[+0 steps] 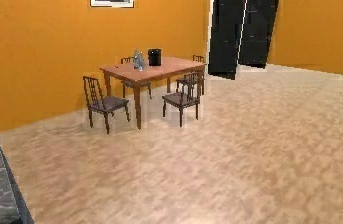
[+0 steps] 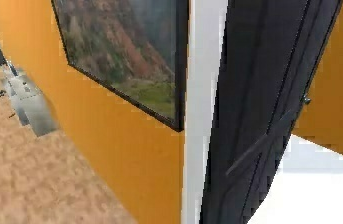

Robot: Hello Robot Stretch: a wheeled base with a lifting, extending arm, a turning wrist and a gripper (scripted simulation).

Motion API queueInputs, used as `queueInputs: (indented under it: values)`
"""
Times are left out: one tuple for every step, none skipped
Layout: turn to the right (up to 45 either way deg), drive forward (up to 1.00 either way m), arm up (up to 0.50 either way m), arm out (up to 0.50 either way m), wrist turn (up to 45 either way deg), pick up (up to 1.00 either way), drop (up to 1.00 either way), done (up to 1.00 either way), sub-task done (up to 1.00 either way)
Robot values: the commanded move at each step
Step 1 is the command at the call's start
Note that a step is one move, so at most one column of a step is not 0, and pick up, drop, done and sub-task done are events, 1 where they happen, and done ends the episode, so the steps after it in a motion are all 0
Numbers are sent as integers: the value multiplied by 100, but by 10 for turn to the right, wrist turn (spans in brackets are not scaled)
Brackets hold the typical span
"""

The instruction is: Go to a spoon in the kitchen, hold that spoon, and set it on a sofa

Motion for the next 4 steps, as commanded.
queueInputs:
  values:
    - [60,0,0,0,0,0,0,0,0]
    - [0,65,0,0,0,0,0,0,0]
    - [-450,0,0,0,0,0,0,0,0]
    - [-90,0,0,0,0,0,0,0,0]
